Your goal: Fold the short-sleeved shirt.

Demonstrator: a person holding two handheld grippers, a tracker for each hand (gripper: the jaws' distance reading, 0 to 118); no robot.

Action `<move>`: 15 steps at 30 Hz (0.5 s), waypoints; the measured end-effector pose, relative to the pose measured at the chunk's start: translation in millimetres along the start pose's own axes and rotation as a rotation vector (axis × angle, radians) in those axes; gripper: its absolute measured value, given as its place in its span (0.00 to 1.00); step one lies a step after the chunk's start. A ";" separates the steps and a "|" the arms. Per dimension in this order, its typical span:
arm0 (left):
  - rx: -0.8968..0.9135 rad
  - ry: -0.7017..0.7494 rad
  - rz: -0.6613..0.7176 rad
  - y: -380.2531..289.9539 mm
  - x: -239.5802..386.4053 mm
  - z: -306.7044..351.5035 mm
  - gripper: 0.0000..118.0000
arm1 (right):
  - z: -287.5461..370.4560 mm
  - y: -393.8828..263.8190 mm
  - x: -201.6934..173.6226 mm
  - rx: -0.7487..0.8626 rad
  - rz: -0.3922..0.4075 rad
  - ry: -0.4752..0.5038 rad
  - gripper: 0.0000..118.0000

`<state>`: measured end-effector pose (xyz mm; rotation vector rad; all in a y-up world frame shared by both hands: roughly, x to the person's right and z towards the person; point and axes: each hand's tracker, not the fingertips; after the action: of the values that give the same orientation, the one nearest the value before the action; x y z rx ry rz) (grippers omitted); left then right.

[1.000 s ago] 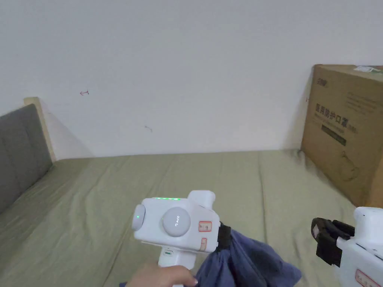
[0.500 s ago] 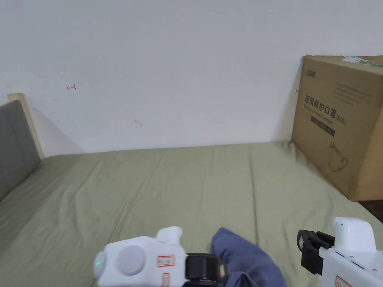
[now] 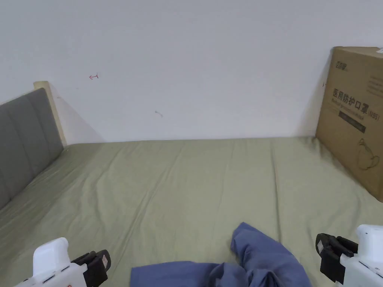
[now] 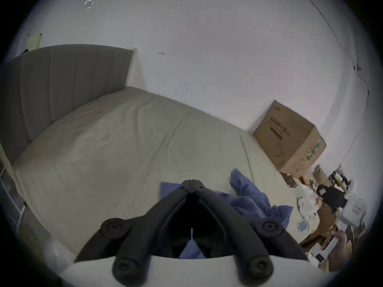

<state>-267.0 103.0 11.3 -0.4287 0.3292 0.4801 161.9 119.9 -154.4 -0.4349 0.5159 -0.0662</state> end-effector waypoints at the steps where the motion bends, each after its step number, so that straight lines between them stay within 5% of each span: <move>1: -0.046 0.010 -0.021 4.0 -2.8 -11.0 0.00 | -2.8 -0.6 -1.4 -0.002 0.008 0.003 0.00; 7: -0.550 0.002 -0.034 10.1 -19.2 -136.3 0.01 | -25.7 -5.0 2.4 -0.047 0.022 0.004 0.00; 8: -0.624 0.027 -0.019 3.9 -24.0 -157.8 0.12 | -29.0 -6.3 5.0 -0.056 0.018 0.000 0.00; 9: -0.618 0.053 -0.019 -4.6 -28.4 -174.9 0.34 | -33.4 -7.7 8.2 -0.067 0.011 -0.005 0.00; 10: -0.620 0.094 -0.033 -14.0 -30.9 -192.3 0.70 | -37.8 -9.0 11.1 -0.077 0.005 -0.011 0.00; 11: -0.640 0.119 -0.046 -19.9 -33.3 -206.2 0.91 | -41.4 -10.3 13.9 -0.086 0.000 -0.019 0.00; 12: -0.664 0.137 -0.059 -27.7 -36.0 -221.5 0.99 | -44.8 -12.5 17.9 -0.096 -0.006 -0.027 0.00; 15: -0.667 0.131 -0.044 -53.4 -37.6 -243.6 0.99 | -57.1 -17.3 27.6 -0.126 -0.013 -0.048 0.00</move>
<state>-320.8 -67.8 -166.4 -1.1169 0.2790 0.5145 158.6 77.4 -204.6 -0.5615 0.4710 -0.0359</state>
